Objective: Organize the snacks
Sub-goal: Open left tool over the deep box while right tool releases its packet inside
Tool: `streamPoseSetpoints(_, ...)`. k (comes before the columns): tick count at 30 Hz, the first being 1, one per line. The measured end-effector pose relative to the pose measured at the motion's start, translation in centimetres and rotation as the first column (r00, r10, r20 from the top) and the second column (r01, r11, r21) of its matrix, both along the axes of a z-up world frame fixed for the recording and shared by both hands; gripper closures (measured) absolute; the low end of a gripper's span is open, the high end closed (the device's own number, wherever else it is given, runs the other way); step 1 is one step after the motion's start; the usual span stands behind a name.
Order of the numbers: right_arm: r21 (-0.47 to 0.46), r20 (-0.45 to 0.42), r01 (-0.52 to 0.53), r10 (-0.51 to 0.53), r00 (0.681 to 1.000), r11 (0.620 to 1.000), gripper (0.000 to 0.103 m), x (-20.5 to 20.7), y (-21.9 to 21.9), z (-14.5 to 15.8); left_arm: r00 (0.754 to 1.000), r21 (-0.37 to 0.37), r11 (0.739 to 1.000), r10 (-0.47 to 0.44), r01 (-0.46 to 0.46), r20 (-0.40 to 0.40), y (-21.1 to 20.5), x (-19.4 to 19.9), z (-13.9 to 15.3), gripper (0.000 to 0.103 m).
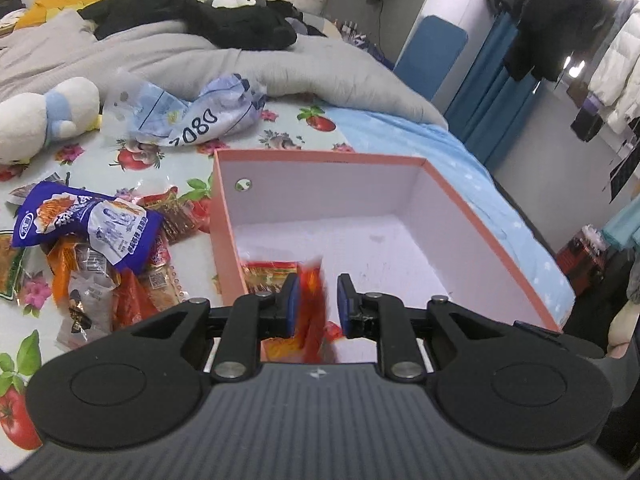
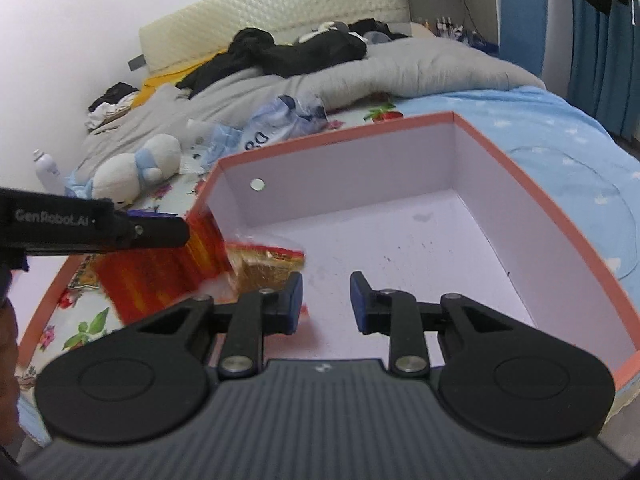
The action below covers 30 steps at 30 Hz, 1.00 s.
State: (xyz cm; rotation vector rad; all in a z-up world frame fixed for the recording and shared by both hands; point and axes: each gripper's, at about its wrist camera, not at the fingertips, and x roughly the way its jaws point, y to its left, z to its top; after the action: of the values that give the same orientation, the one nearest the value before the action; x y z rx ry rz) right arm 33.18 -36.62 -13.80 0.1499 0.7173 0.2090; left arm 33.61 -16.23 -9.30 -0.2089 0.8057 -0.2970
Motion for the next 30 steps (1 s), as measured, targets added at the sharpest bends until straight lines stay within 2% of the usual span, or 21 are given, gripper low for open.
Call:
streamPoseSetpoints(1, 0.002, -0.009, 0.000, 0.000, 1.000, 1.000, 0.074, 0.1, 0.0, -0.2, 1.000, 0.006, 1.000, 0.001, -0.001, -0.006, 0.0, 0.1, -0.3, 0.065)
streamPoseSetpoints(2, 0.003, -0.015, -0.001, 0.001, 1.000, 1.000, 0.074, 0.2, 0.0, -0.4, 1.000, 0.008, 1.000, 0.005, -0.005, -0.010, 0.1, 0.3, -0.5, 0.049)
streamPoseSetpoints(3, 0.003, -0.019, -0.001, 0.001, 1.000, 1.000, 0.074, 0.3, 0.1, -0.5, 1.000, 0.006, 1.000, 0.006, -0.006, -0.006, 0.2, 0.2, -0.6, 0.041)
streamPoseSetpoints(7, 0.011, -0.025, 0.001, -0.001, 1.000, 1.000, 0.074, 0.2, 0.3, -0.4, 1.000, 0.017, 1.000, 0.007, -0.007, 0.017, 0.7, -0.4, -0.5, 0.041)
streamPoseSetpoints(13, 0.002, 0.015, -0.015, 0.015, 1.000, 1.000, 0.074, -1.9, 1.1, 1.4, 0.997, 0.024, 0.999, 0.040, -0.042, 0.073, 2.4, -3.0, 1.7, 0.041)
streamPoseSetpoints(23, 0.064, 0.111, -0.034, 0.026, 0.994, 0.997, 0.073, -6.9, 2.3, 4.7, 0.988, 0.026, 0.998, 0.058, -0.063, 0.145, 5.0, -10.1, 4.9, 0.041)
streamPoseSetpoints(30, 0.087, 0.159, -0.066, 0.052, 0.986, 0.994, 0.073, -10.3, 3.2, 6.4, 0.980, 0.009, 0.996, 0.088, -0.091, 0.176, 6.3, -14.3, 5.9, 0.041)
